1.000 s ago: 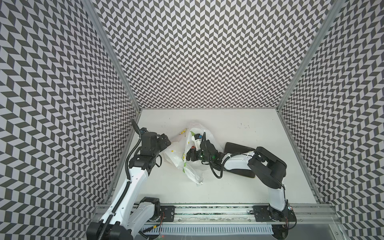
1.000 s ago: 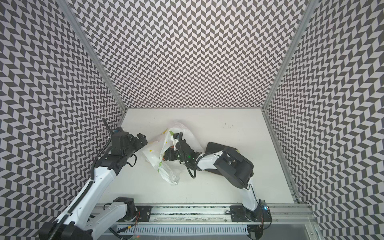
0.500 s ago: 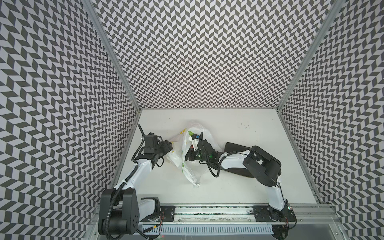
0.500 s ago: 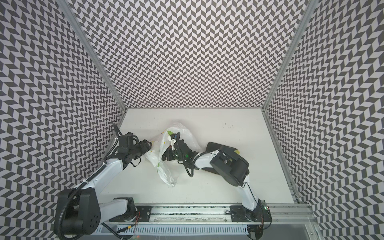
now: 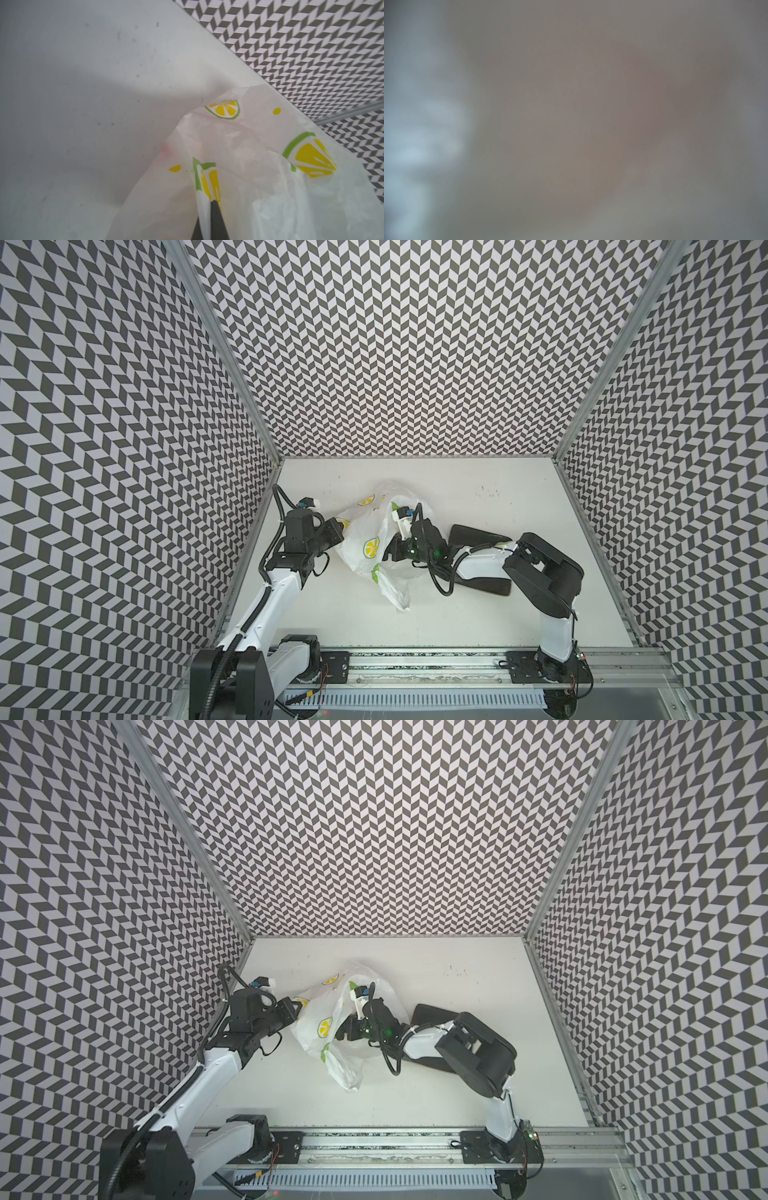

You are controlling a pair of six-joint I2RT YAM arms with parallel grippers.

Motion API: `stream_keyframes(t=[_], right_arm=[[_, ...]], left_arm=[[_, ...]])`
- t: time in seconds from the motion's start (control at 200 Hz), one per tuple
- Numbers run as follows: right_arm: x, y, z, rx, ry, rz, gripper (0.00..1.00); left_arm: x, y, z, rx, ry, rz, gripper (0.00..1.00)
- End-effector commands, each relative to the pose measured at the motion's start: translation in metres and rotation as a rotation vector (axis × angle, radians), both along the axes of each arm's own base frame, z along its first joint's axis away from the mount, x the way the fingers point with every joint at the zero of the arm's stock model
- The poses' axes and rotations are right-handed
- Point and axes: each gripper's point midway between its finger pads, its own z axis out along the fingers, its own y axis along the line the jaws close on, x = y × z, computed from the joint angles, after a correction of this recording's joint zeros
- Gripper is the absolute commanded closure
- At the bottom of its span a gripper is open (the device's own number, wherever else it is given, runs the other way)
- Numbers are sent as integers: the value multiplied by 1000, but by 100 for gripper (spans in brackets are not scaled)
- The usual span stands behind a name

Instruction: Take the fake fruits out of the plastic bag

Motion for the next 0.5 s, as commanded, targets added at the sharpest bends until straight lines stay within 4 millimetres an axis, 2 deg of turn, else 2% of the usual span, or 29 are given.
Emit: stream_keyframes(t=[0.0,0.135,0.325,0.496], right_arm=[[1,-6,34,78,-74,0,8],[6,-8,29,46,-75,-18,7],[19,-17,-5,-68,-36,-96,8],[11,2,-20,-146,-32,-37,10]], left_arm=[[-8,-26,23,34,-80,-120,100],[-18,-33,15,60,-81,-157,100],[-10,-18,0,97,-30,-68,100],[-6,-18,-21,82,41,-51,100]])
